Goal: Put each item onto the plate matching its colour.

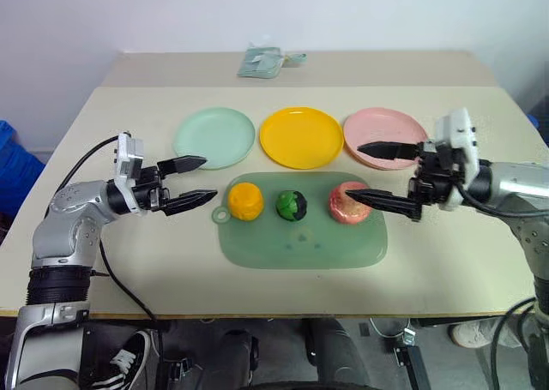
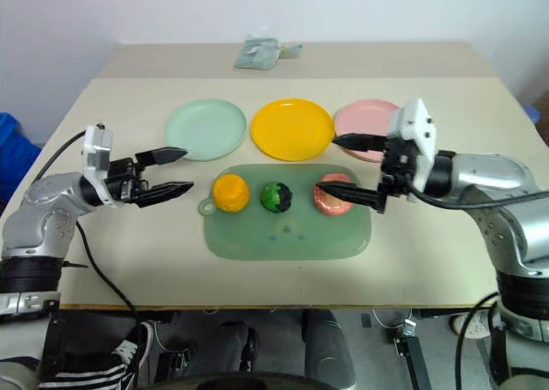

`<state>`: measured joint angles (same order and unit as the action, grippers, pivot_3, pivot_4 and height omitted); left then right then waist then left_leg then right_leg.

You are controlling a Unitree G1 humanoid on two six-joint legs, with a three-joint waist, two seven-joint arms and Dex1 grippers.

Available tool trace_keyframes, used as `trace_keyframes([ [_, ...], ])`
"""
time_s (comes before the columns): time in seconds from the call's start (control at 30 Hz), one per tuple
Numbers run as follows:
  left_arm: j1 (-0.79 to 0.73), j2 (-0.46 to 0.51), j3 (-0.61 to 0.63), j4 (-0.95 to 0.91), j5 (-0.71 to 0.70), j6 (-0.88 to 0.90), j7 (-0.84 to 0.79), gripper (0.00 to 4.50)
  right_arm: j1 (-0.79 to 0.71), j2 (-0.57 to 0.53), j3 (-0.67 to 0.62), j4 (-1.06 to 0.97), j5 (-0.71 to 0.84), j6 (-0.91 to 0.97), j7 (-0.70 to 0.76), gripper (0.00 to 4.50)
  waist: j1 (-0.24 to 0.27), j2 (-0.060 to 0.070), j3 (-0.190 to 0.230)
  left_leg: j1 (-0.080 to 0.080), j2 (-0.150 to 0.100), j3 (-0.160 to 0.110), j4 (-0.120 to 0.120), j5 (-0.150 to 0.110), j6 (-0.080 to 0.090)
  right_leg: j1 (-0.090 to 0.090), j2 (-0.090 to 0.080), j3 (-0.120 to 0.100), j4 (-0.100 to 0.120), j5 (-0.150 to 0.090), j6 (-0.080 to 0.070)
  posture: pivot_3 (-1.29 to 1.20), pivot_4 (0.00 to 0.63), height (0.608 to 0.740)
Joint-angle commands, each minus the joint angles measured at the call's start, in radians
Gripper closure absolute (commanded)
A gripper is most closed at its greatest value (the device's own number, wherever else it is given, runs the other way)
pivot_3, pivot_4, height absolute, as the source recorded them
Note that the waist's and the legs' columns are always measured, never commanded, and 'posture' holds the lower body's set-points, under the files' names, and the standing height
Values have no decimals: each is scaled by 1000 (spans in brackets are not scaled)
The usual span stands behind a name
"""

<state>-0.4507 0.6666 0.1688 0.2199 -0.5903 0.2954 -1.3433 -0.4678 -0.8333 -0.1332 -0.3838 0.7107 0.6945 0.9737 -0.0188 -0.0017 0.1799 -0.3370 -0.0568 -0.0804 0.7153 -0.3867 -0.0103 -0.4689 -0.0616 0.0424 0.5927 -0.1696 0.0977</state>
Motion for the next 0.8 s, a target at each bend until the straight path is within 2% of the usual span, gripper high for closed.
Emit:
trace_keyframes([
  [0.03,-31,-16,-30,-2,36,-42,0,0,-117,-23,97,-3,-53,54,-25,18,4,0,0,0,0,0,0,0,0,0,0,0,1,0,0,0,150,740],
  [0.17,-77,-26,-71,46,67,-72,-49,0,-223,-28,130,-15,9,159,-11,18,12,0,0,-2,-1,-1,0,1,-1,-1,-1,-1,-1,0,0,0,150,740],
  [0.37,-147,-61,-141,164,155,-179,-83,0,-278,-27,155,-66,49,248,-16,18,10,0,0,-3,-1,-1,0,2,-3,0,-1,-1,-5,0,0,0,150,740],
  [0.8,-249,-224,-263,421,354,-497,-58,0,-254,25,65,-61,88,265,-122,18,11,0,0,-3,-1,0,0,1,-2,0,-1,-1,-5,0,0,0,150,740],
])
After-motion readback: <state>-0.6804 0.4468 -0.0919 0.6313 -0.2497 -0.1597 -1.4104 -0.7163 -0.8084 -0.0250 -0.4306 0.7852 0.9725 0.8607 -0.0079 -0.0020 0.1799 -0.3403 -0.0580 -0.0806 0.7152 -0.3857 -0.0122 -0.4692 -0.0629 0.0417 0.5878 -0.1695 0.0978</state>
